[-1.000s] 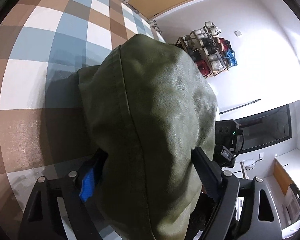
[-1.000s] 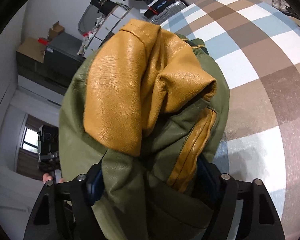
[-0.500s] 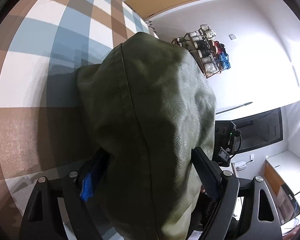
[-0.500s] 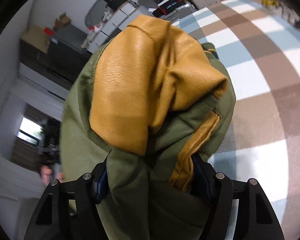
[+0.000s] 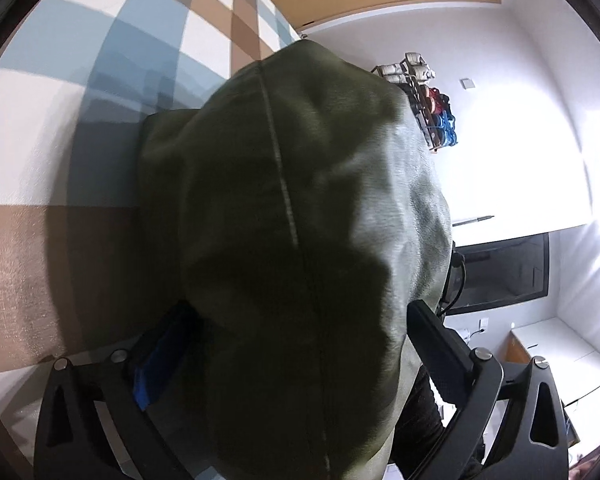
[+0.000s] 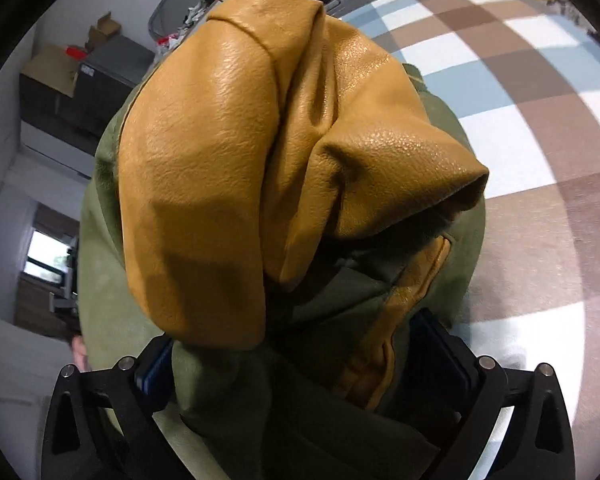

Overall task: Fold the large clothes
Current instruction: 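Grip the rolled green jacket bundle from both sides with both grippers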

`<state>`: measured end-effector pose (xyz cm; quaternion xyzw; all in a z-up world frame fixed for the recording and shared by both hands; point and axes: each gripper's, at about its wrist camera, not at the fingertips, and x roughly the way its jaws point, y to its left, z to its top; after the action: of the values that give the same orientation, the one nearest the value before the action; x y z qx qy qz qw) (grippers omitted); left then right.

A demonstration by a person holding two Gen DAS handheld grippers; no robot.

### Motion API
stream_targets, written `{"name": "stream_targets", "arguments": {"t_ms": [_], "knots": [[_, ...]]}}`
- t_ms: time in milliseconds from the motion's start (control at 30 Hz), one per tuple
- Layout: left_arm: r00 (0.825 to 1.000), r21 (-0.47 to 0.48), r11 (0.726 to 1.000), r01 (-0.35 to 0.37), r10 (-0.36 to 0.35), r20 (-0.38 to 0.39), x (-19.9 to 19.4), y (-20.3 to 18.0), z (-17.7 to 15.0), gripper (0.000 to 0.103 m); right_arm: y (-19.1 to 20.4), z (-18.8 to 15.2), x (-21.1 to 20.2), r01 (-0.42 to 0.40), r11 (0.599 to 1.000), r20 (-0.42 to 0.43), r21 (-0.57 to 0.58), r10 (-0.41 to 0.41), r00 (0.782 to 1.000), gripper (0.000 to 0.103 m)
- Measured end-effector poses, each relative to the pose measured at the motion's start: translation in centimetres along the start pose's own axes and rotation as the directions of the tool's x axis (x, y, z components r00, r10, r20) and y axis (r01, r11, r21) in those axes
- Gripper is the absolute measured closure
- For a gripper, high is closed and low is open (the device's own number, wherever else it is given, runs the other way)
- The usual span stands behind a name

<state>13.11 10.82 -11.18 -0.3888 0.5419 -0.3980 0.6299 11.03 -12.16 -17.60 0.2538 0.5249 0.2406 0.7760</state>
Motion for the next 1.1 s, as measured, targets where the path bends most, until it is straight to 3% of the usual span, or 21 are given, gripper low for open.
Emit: {"name": "stream_targets", "arguments": {"t_ms": [100, 200, 300, 367, 467, 600, 767, 867, 1000, 1100], "knots": [[1.000, 0.014, 1.000, -0.003, 0.002, 0.019, -0.8, -1.2, -0.4, 0.005, -0.7, 0.1, -1.2, -0.087, 0.996, 0.027, -0.004, 0.087, 0.996, 0.014], [0.999, 0.079, 0.997, 0.016, -0.019, 0.041, -1.5, -3.8, -0.9, 0.005, -1.1, -0.4, -2.7, -0.197, 0.980, 0.081, 0.005, 0.196, 0.977, 0.028], [0.996, 0.156, 0.985, 0.072, -0.079, 0.039, -2.2, -6.0, -1.7, 0.005, -0.7, -1.2, -3.8, -0.275, 0.961, 0.106, -0.021, 0.275, 0.956, 0.030], [0.998, 0.182, 0.983, 0.039, -0.047, 0.041, -1.8, -6.0, -1.9, 0.005, -0.4, -1.5, -4.7, -0.327, 0.944, 0.132, -0.050, 0.331, 0.934, 0.031], [0.998, 0.100, 0.993, -0.059, 0.056, 0.026, -0.7, -3.5, -1.5, 0.005, -0.8, -1.5, -3.2, -0.314, 0.949, 0.100, -0.019, 0.314, 0.944, 0.033], [1.000, -0.018, 1.000, 0.015, -0.015, 0.019, -1.8, 0.0, -0.7, 0.005, 0.0, -0.8, -0.8, -0.224, 0.974, 0.036, -0.013, 0.225, 0.974, 0.035], [1.000, -0.042, 0.999, 0.001, 0.000, 0.029, -1.8, 0.4, -0.7, 0.005, 1.4, -0.1, 0.3, -0.129, 0.989, -0.002, -0.070, 0.129, 0.992, 0.029], [0.999, -0.032, 0.999, 0.001, 0.000, 0.034, -1.4, -0.5, -0.9, 0.004, 0.6, 0.6, 1.4, -0.175, 0.984, -0.024, -0.016, 0.175, 0.984, 0.028], [0.999, -0.006, 1.000, 0.025, -0.025, 0.047, -1.0, -2.1, -1.4, 0.005, -0.6, -0.2, 0.2, -0.317, 0.949, 0.021, 0.009, 0.316, 0.948, 0.051], [0.998, 0.060, 0.997, 0.046, -0.049, 0.050, -1.5, -4.1, -2.1, 0.005, 0.7, -0.8, -0.7, -0.387, 0.921, 0.036, -0.035, 0.388, 0.921, 0.055]]}}
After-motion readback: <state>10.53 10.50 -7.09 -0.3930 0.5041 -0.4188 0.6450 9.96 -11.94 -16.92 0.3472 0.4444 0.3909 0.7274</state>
